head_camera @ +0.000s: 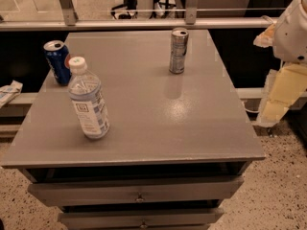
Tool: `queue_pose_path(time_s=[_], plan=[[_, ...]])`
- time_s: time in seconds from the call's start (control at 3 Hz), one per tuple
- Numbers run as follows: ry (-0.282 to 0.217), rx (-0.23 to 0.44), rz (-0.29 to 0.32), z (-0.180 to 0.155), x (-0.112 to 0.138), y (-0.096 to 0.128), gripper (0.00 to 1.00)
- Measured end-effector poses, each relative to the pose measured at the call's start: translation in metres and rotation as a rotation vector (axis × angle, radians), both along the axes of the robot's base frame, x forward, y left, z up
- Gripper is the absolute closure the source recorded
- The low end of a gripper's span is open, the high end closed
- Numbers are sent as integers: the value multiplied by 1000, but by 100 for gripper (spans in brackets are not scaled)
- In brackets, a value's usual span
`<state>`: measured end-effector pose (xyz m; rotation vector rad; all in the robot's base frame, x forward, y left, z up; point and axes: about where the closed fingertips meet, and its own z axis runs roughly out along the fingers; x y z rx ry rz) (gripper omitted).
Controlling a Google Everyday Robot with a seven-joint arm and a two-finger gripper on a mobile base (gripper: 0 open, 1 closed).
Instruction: Knock blue plastic bottle over
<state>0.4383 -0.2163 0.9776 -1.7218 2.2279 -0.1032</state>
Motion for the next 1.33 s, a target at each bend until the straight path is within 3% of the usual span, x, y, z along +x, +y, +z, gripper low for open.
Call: queue_pose_path(time_s=[0.33, 0.67, 1.0, 1.33], plan=[[0, 0, 0, 0, 0, 0, 0], [-7, 90, 12, -15, 6, 18, 0], [31, 341, 31, -55, 12, 75, 0], [78, 538, 55, -71, 9, 123, 0]])
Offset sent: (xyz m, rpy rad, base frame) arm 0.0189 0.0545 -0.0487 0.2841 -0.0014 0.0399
